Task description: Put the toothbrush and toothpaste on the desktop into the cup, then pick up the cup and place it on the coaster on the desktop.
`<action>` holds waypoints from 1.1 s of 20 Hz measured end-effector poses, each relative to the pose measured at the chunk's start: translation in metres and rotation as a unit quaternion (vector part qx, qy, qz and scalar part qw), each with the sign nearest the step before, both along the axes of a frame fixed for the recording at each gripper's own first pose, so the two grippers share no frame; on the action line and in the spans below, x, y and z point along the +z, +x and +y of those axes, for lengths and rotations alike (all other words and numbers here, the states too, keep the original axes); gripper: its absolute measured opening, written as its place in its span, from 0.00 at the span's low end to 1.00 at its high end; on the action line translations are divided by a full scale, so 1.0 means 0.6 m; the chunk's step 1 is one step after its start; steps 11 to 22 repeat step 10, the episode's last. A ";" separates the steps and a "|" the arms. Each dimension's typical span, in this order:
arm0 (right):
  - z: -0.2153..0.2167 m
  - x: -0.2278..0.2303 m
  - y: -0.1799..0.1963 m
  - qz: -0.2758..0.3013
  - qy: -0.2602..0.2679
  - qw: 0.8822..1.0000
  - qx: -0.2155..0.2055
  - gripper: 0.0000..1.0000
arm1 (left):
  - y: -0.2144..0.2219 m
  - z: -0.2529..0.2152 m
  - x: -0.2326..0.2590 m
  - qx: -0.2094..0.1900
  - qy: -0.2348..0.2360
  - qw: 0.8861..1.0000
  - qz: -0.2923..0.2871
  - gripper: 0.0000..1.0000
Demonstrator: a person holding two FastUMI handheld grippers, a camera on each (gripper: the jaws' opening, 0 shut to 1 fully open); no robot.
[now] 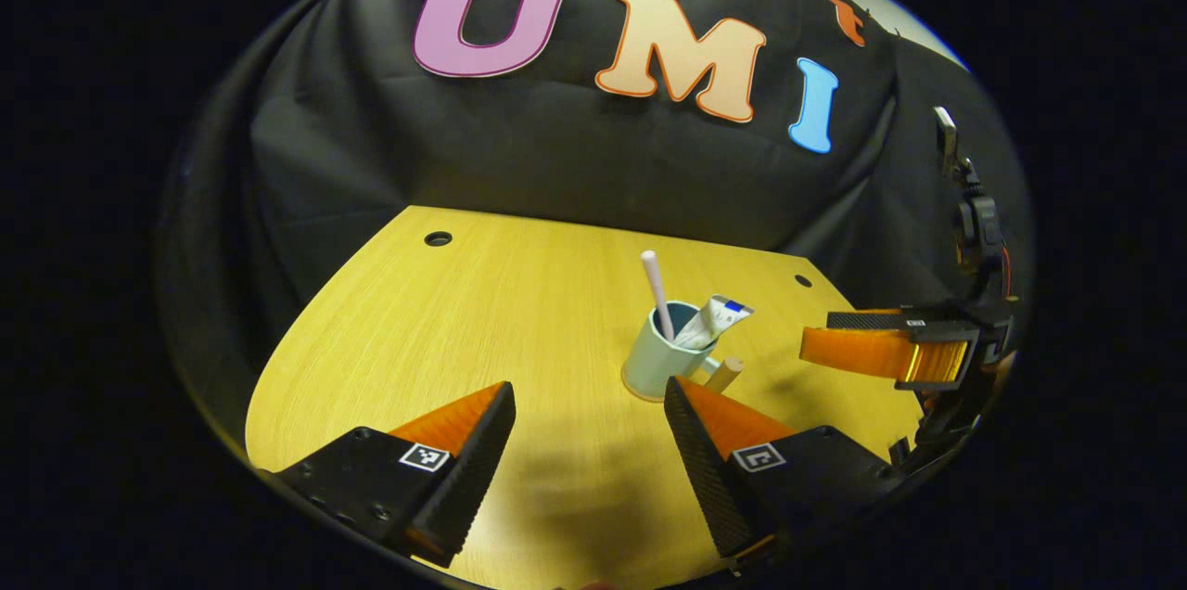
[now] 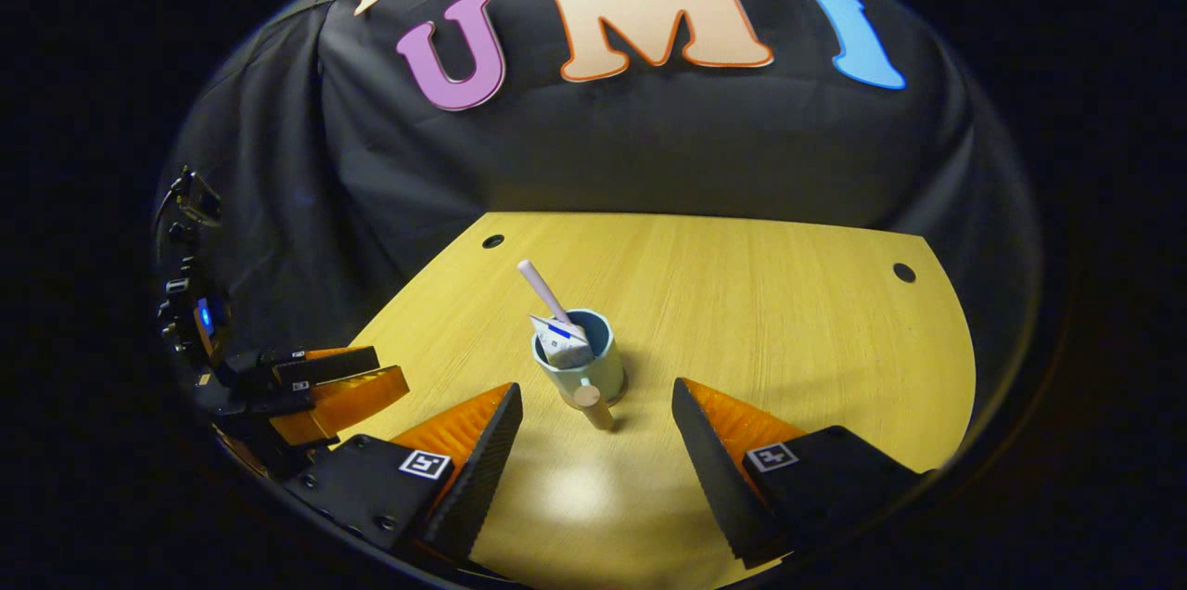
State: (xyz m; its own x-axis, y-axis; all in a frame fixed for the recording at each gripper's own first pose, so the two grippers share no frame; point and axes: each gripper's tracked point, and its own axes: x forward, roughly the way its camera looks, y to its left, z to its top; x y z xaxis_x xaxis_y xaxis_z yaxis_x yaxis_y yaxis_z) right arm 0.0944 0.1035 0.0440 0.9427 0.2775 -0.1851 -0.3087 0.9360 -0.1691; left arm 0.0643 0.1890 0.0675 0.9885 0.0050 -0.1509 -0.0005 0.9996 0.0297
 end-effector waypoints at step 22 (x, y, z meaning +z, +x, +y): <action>-0.084 0.000 -0.046 -0.032 0.061 0.997 -0.047 0.95 | -0.008 -0.023 -0.022 -0.001 -0.014 1.000 -0.002 0.94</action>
